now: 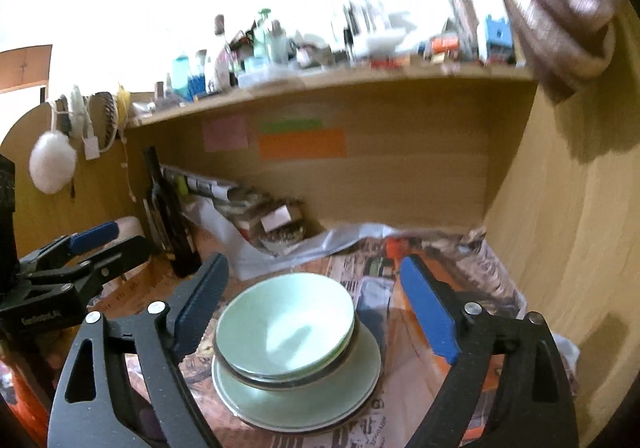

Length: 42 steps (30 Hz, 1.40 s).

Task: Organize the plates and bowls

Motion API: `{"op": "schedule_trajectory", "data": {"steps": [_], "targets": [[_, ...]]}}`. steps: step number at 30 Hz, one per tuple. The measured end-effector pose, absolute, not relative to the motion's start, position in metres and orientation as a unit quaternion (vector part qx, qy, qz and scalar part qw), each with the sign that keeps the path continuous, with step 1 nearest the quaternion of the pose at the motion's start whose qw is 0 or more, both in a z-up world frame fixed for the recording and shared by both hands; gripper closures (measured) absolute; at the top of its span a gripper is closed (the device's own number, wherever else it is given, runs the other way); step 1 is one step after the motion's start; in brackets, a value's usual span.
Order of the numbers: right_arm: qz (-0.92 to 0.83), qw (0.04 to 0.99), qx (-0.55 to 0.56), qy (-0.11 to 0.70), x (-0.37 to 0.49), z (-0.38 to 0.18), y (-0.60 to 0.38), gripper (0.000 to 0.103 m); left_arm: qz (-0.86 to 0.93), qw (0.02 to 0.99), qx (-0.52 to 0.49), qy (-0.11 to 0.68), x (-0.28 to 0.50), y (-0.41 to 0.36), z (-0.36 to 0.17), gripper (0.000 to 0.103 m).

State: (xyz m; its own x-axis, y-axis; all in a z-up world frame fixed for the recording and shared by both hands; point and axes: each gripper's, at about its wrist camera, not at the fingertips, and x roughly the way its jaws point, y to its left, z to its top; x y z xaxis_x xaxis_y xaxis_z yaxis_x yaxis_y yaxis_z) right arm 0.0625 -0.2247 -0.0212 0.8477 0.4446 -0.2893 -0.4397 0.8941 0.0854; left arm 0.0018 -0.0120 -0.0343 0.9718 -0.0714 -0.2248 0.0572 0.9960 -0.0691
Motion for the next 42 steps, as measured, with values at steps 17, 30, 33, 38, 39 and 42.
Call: {"op": "schedule_trajectory", "data": {"steps": [17,30,33,38,39,42], "targets": [[0.229,0.968,0.017,0.098,0.019,-0.003,-0.236,0.0,-0.034,0.996,-0.021,0.076,-0.042,-0.021,-0.02,0.0],[0.23,0.967,0.021,0.104,0.018,-0.005,-0.236,0.0,-0.033,0.996,-0.025,0.083,-0.036,-0.021,-0.023,0.0],[0.231,0.967,0.02,0.107,0.018,-0.006,-0.234,0.0,-0.034,0.996,-0.024,0.084,-0.035,-0.021,-0.023,0.0],[0.233,0.966,0.02,0.107,0.02,-0.005,-0.233,0.0,-0.034,0.996,-0.023,0.084,-0.034,-0.021,-0.023,0.0],[0.233,0.966,0.02,0.107,0.02,-0.006,-0.233,0.0,-0.034,0.996,-0.023,0.084,-0.034,-0.021,-0.023,0.0],[0.234,0.966,0.02,0.107,0.021,-0.006,-0.233,0.0,-0.033,0.996,-0.023,0.082,-0.034,-0.021,-0.023,0.0]]}}
